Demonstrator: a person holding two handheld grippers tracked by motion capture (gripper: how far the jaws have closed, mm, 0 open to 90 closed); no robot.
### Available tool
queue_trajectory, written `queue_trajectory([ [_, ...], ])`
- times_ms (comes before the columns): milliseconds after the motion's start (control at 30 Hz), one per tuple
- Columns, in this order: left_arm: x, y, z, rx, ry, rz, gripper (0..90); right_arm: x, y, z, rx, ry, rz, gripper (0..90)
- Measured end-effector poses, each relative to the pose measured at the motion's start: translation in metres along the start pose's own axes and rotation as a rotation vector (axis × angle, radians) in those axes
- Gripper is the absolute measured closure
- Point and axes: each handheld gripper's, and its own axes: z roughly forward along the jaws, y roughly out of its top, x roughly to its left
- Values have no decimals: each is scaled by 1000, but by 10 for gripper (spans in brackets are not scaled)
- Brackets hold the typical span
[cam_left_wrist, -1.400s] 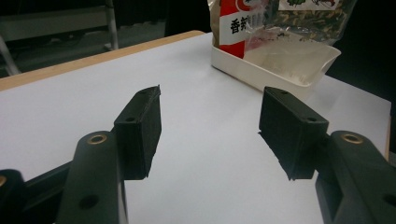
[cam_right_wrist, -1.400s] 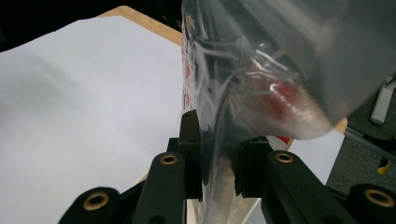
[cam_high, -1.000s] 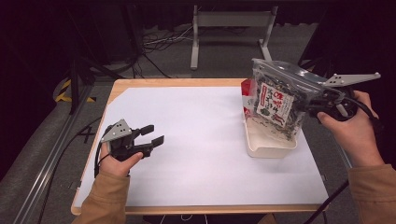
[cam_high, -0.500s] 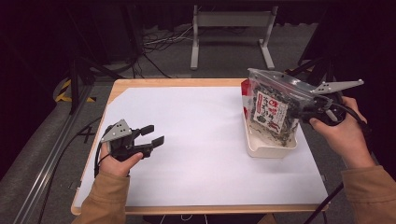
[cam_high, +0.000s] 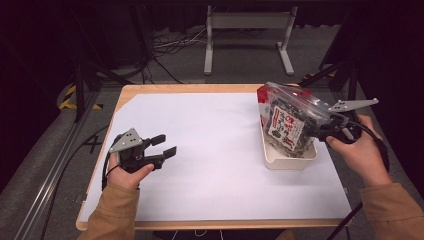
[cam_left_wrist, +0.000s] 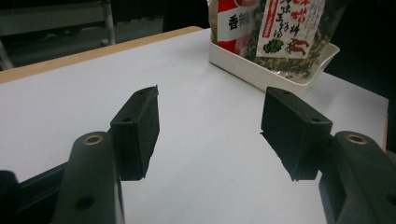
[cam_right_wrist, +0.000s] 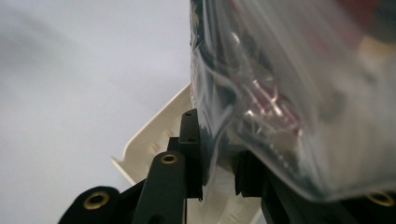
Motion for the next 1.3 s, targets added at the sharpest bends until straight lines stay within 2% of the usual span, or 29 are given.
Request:
queue_trajectory([
  [400, -1, -1, 2, 4, -2, -6, 359, -7, -18, 0, -25, -2, 24, 750],
  [500, 0, -1, 1, -4, 3, -10, 351, -8, -19, -2, -53, -4, 41, 742],
  [567, 0, -1, 1, -2, 6, -4, 324, -10, -21, -4, -87, 3, 69, 720],
  [600, 0, -1, 1, -2, 6, -4, 305, -10, -21, -4, -87, 3, 69, 720],
  [667, 1, -2, 0, 1, 13, 4, 294, -11, -25, -7, -140, 15, 93, 609],
  [700, 0, -2, -1, 3, 19, 12, 276, -10, -28, -10, -175, 5, 95, 523],
  [733, 0, -2, -1, 3, 19, 12, 272, -10, -28, -10, -175, 5, 95, 523],
  [800, 0, -4, -3, 7, 19, 11, 268, -10, -30, -13, -211, -15, 91, 436],
  [933, -4, -7, -8, 17, 21, 17, 254, -5, -36, -21, -252, -18, 93, 382],
  [1067, -7, -9, -16, 18, 18, 24, 246, 5, -43, -28, -263, -35, 69, 345],
  [1300, -11, -15, -27, 17, 14, 30, 238, 22, -58, -36, -280, -44, 33, 341],
])
